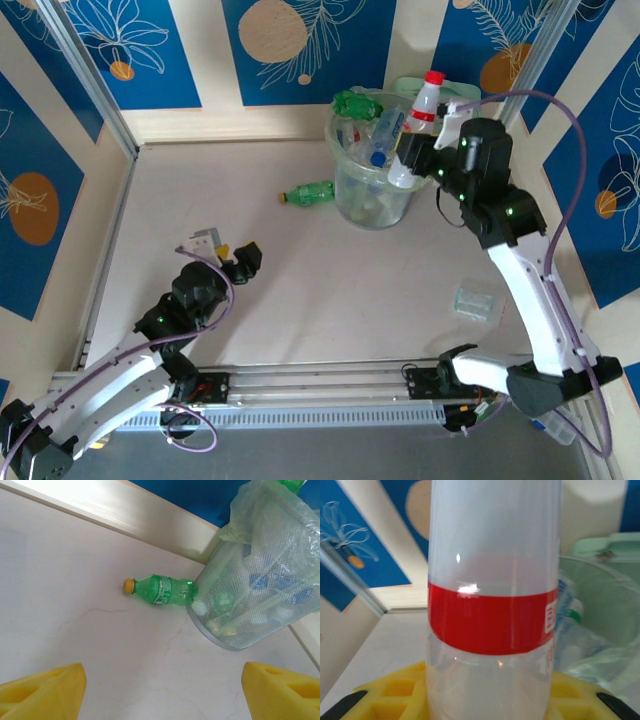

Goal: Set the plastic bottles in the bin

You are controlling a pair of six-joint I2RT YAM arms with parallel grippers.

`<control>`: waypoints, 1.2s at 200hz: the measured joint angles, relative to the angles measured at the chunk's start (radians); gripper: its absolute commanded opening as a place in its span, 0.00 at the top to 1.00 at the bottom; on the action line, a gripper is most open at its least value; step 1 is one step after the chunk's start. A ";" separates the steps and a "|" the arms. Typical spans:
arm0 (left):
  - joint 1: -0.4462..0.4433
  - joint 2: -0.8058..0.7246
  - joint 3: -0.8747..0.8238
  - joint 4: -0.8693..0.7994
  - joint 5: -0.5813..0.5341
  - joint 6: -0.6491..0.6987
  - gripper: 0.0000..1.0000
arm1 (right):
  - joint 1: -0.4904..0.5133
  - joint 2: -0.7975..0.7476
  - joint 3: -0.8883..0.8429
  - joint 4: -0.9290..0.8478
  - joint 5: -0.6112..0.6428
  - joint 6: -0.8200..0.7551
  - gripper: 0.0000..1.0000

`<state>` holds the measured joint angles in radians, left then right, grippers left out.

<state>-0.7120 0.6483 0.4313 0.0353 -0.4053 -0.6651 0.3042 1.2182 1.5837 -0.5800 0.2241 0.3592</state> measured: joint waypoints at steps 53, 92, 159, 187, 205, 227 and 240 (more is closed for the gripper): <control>0.000 0.005 0.000 0.000 0.000 -0.010 0.19 | -0.168 0.213 0.131 -0.134 -0.147 0.105 0.61; 0.000 0.043 0.000 0.001 0.005 -0.011 0.19 | -0.232 0.312 0.184 -0.204 -0.221 0.192 0.61; 0.000 0.055 0.000 0.001 0.008 -0.015 0.19 | -0.246 0.398 0.277 -0.253 -0.309 0.271 0.59; 0.000 0.055 0.000 0.001 0.008 -0.015 0.19 | -0.241 0.439 0.316 -0.268 -0.340 0.282 0.59; 0.000 0.055 0.000 0.001 0.008 -0.014 0.19 | -0.239 0.472 0.349 -0.267 -0.364 0.291 0.58; 0.000 0.055 0.000 0.001 0.007 -0.014 0.19 | -0.240 0.519 0.393 -0.267 -0.378 0.309 0.58; 0.000 0.055 0.000 0.001 0.007 -0.014 0.19 | -0.240 0.556 0.431 -0.266 -0.378 0.316 0.58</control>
<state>-0.7120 0.7033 0.4313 0.0364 -0.3985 -0.6792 0.0639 1.7744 2.0148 -0.8463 -0.1543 0.6754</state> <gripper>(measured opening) 0.813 0.423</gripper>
